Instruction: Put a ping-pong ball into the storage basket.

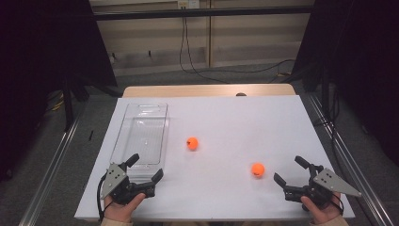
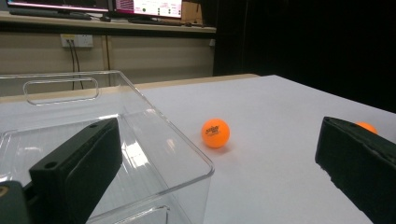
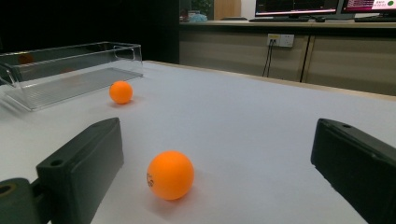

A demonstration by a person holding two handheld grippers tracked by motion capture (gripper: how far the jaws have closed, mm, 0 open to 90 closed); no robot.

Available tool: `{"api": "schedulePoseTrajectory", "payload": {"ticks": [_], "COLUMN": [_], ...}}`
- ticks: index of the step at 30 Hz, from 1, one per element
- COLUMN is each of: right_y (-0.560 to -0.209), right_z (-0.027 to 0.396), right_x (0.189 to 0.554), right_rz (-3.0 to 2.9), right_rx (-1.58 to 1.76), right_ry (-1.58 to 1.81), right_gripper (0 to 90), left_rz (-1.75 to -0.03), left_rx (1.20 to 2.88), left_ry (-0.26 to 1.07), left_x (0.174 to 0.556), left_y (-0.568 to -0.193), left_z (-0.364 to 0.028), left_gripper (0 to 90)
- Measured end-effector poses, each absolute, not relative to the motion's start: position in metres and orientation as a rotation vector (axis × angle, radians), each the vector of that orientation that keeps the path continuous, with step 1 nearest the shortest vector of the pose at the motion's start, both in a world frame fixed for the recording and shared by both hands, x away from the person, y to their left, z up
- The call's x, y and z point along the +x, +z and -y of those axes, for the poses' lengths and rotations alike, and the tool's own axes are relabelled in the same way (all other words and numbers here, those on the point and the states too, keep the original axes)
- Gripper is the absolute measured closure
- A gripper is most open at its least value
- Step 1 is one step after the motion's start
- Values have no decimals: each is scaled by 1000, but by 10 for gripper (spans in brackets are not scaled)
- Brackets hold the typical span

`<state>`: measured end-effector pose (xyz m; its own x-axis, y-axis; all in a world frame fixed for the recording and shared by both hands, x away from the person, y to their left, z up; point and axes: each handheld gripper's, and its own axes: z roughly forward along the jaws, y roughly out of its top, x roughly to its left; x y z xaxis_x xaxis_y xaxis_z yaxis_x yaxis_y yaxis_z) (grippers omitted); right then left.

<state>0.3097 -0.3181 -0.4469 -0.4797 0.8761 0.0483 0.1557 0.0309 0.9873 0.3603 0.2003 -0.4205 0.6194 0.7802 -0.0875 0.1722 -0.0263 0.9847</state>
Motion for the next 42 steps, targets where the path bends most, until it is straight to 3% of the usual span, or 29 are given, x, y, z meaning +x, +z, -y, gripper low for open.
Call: {"api": "schedulePoseTrajectory", "payload": {"ticks": [42], "right_y": [-446], "right_z": [317], "right_x": [311], "right_rz": [-1705], "right_rx": [1040], "right_ry": [1507], "right_gripper": [29], "left_rz": [-797], "left_rx": [1608], "left_ry": [549], "left_x": [362], "left_y": [-415], "left_z": [-160], "left_gripper": [9]}}
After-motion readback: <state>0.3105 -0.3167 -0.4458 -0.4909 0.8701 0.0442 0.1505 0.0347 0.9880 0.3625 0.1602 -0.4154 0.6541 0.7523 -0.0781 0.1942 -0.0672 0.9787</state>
